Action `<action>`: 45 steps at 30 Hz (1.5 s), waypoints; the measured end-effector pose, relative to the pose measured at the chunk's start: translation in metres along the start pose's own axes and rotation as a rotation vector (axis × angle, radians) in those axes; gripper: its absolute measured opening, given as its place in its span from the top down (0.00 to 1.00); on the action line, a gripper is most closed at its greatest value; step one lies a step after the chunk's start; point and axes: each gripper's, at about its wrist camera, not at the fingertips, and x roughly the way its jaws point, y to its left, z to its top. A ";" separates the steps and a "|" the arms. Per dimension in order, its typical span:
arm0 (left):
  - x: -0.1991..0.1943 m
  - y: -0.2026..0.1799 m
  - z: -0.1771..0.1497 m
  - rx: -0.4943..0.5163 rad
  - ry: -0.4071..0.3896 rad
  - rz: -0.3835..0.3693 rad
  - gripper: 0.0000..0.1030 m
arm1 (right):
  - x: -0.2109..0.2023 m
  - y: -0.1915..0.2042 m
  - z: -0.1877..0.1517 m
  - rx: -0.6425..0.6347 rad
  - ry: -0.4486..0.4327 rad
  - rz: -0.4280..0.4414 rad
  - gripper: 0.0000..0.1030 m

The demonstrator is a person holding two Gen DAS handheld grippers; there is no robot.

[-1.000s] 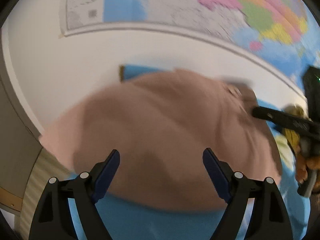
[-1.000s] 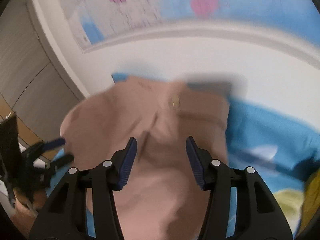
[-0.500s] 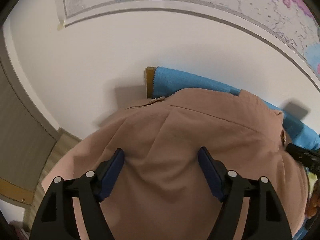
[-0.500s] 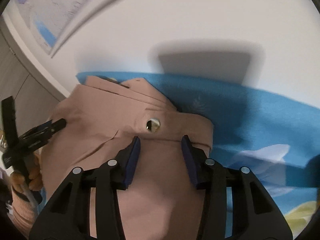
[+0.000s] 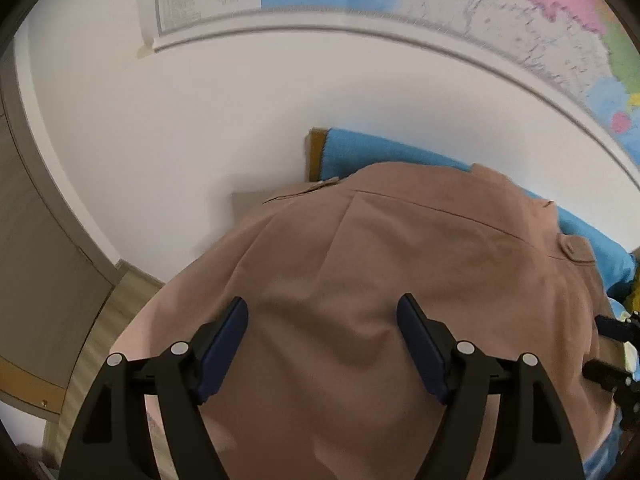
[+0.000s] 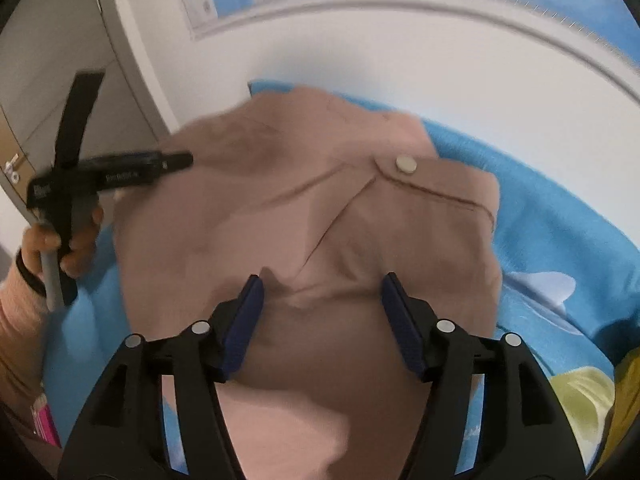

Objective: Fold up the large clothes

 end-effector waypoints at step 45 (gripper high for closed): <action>-0.042 -0.005 -0.079 0.010 -0.029 -0.054 0.22 | -0.037 0.021 -0.072 -0.011 -0.006 -0.029 0.45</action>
